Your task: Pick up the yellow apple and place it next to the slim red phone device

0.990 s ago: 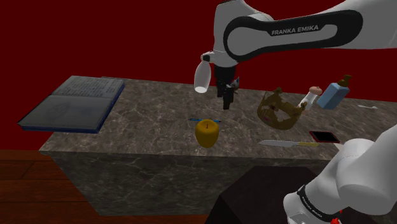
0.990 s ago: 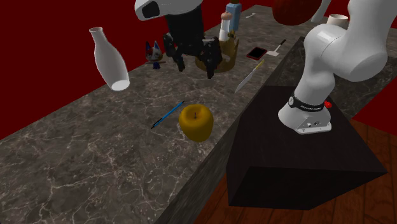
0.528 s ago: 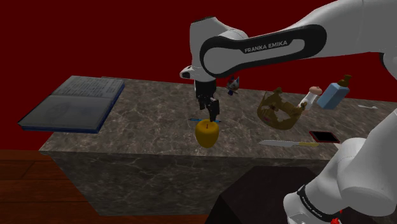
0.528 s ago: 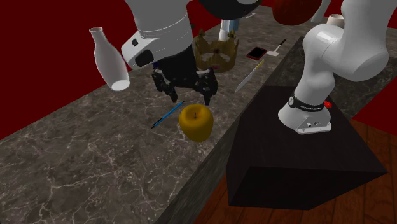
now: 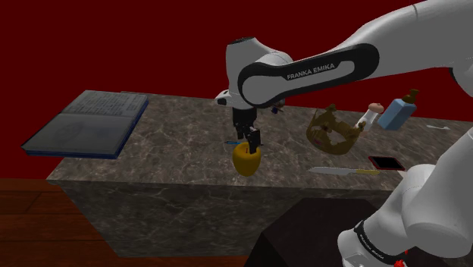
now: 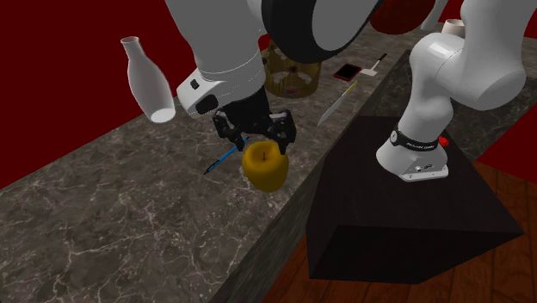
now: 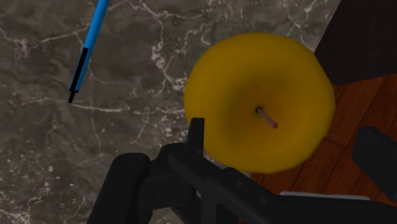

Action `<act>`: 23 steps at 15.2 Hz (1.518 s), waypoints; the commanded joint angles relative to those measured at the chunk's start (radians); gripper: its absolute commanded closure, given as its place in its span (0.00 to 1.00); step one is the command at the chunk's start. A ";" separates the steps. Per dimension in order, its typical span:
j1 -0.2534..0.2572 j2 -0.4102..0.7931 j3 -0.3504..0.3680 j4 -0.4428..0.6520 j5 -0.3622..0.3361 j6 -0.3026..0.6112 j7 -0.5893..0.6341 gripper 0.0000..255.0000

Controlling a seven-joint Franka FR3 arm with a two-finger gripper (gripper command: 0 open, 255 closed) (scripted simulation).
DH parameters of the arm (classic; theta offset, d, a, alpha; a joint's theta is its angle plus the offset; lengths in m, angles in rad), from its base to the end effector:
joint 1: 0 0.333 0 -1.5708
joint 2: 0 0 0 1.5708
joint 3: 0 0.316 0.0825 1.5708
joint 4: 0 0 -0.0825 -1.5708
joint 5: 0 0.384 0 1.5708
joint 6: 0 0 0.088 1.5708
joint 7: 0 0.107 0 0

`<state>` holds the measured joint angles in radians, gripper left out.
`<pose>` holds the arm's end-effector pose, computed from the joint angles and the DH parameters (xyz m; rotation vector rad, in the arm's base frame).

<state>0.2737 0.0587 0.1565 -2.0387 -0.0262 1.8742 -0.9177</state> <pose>0.4887 0.2212 0.3985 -2.3986 -1.9382 0.3398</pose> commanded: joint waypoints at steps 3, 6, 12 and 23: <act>0.000 -0.001 0.000 -0.006 0.000 0.005 0.000 0.00; 0.000 -0.001 0.000 -0.005 0.000 0.005 0.000 0.00; 0.000 -0.001 0.000 -0.005 0.000 0.005 0.000 1.00; -0.001 -0.032 0.000 0.054 0.005 -0.085 -0.005 1.00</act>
<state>0.2734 0.0303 0.1567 -1.9968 -0.0213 1.8051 -0.9215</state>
